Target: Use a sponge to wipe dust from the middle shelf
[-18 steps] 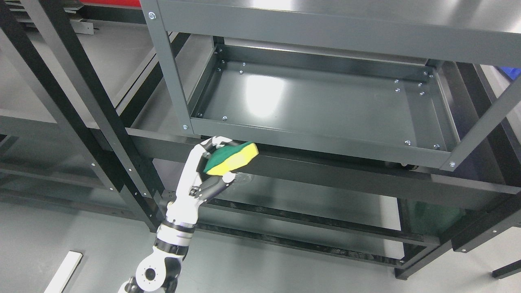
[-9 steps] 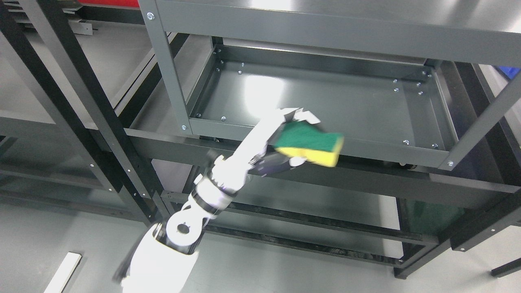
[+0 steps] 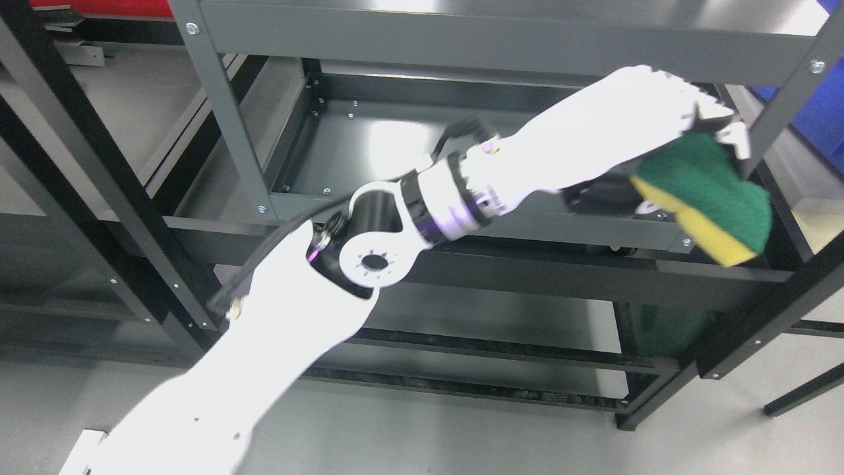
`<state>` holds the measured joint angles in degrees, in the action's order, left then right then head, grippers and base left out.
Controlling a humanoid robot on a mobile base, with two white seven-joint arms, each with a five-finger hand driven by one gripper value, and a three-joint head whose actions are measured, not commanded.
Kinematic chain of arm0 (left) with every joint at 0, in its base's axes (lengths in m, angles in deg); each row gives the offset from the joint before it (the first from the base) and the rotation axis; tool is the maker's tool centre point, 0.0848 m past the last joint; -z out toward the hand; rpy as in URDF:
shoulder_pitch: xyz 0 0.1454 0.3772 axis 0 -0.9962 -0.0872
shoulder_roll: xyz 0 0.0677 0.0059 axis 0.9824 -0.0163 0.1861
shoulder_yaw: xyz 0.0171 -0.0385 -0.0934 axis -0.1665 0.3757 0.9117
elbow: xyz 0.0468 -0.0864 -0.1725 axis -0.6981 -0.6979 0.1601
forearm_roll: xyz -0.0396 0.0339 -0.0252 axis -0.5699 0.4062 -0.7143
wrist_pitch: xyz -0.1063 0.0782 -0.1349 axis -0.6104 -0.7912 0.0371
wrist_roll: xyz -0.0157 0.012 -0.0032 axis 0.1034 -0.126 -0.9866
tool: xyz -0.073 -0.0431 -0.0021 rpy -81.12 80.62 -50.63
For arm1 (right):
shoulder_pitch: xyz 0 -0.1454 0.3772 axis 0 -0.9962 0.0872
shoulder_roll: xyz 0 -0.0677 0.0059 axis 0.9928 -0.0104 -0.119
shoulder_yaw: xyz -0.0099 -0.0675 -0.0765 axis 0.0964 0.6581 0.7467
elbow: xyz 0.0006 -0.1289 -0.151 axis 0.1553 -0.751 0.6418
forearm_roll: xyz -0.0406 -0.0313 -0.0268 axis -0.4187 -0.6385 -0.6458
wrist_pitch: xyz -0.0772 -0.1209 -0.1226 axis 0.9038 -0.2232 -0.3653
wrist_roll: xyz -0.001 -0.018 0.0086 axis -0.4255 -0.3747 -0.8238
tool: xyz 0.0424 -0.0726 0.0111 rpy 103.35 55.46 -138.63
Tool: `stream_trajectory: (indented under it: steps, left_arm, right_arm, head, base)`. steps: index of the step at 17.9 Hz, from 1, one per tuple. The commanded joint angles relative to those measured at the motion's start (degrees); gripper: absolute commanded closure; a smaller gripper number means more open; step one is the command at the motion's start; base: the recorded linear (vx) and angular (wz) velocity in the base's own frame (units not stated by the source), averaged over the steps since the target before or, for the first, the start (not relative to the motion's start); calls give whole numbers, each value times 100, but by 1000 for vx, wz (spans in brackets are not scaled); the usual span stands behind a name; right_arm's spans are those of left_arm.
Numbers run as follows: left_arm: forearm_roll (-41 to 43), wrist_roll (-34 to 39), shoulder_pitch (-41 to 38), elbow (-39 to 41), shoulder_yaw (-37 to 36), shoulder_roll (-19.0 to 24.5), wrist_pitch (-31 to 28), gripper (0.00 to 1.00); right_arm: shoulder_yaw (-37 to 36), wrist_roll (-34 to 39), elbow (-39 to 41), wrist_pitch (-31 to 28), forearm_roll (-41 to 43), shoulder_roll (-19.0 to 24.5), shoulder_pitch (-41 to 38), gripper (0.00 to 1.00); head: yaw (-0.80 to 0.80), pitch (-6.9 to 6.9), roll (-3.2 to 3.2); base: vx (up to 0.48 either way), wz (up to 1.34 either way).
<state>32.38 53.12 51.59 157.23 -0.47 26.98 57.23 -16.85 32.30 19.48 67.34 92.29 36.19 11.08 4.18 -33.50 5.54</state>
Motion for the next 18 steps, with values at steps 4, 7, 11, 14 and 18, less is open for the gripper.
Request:
stream_trajectory:
  steps: [4,7,11,14,18]
  left_arm:
    - [2085,631,2412,-2097,-872,101,604,100]
    - [2841,597,2457,-2434,-423,101,1262,100]
    - [2958,280,2413,-2197,-133,245,2125,100]
    - [2932,254,2256,-1855,306,965,2424,100]
    - [2800,8,1694,-1380,1105,1976,2425,100]
  right_arm:
    - [-1,1,100,-5,0,-100,0,0]
    - [-1,1,100,-5,0,-100,0,0]
    - [-1,1,100,-5,0,-100,0,0]
    - [-1,1,100,-5,0,-100,0,0]
    - [-1,1,100,-5,0,-100,0,0]
  head:
    - [0,0,0]
    - [0,1,0]
    - [0,1,0]
    - [0,1,0]
    - [0,1,0]
  base:
    - [-22,-125]
    - [-8,-46]
    - [-1,-3]
    - [0,0]
    - [0,0]
